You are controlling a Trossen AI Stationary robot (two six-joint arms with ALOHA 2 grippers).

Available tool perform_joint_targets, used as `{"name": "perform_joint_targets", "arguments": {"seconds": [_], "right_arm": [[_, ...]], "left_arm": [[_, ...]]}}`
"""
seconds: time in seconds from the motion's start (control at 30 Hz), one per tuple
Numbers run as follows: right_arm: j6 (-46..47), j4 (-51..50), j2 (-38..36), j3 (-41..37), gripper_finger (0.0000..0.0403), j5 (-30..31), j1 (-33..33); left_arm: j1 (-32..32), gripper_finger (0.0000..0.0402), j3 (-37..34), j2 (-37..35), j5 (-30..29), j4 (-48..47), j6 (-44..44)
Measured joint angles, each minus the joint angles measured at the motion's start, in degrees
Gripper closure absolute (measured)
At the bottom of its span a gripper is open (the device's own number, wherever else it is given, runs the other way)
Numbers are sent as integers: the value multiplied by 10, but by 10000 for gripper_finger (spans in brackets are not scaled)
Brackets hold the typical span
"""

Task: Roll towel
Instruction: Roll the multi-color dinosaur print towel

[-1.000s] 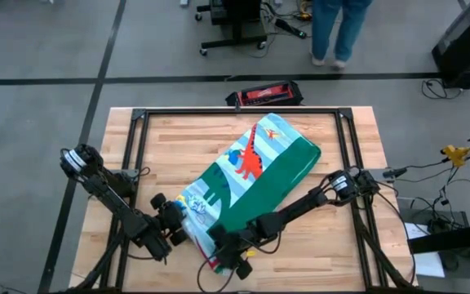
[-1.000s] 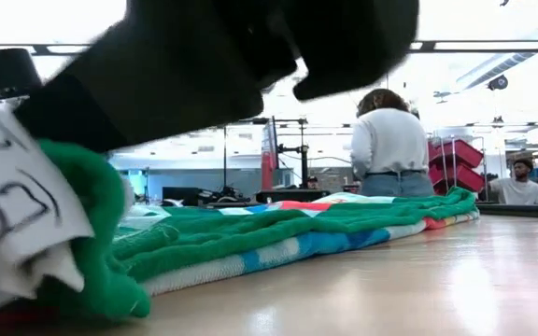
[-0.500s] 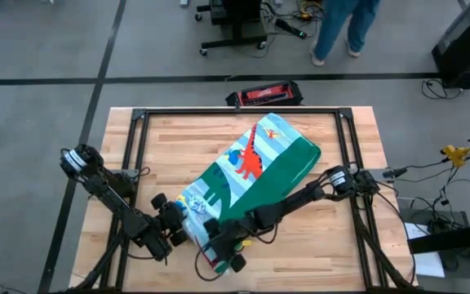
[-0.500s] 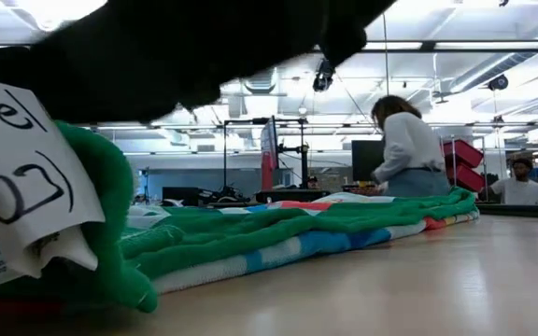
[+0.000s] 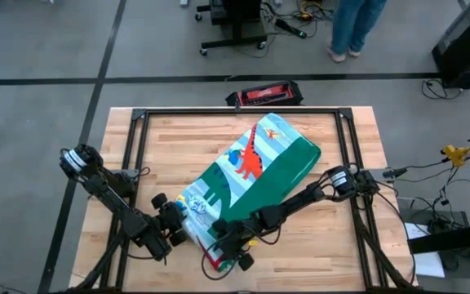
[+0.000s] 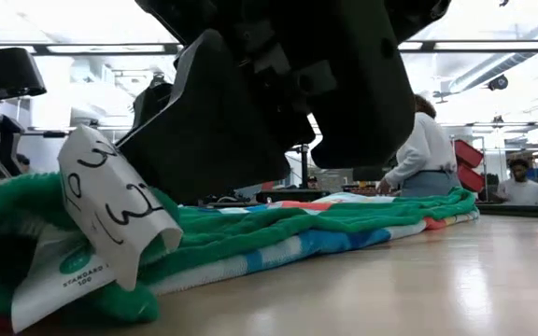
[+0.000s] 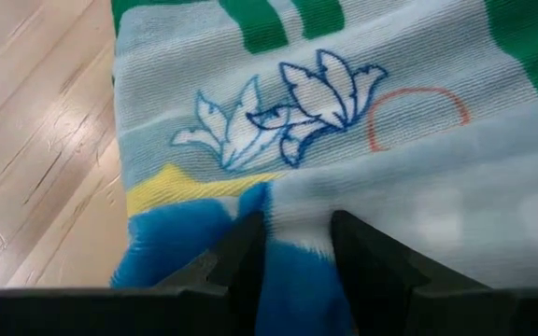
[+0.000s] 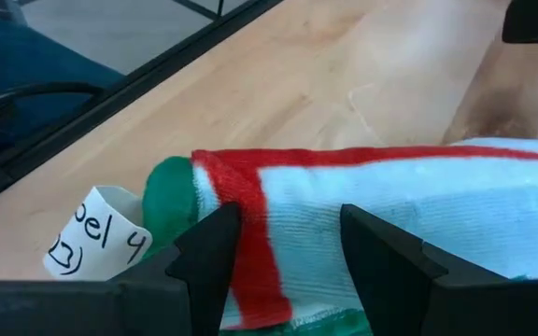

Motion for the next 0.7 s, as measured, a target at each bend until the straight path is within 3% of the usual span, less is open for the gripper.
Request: {"name": "perform_joint_targets", "arguments": {"seconds": [0.2,0.4,0.7], "right_arm": [[-8,-3,-13,17,228,-6,11],[7,106,8,22,244,-7,10],[28,71,29,13,256,-19,8]], "left_arm": [[0,285,0,0,2,1,1],[0,285,-1,0,2,4,1],[0,285,-1,0,4,7,19]]}}
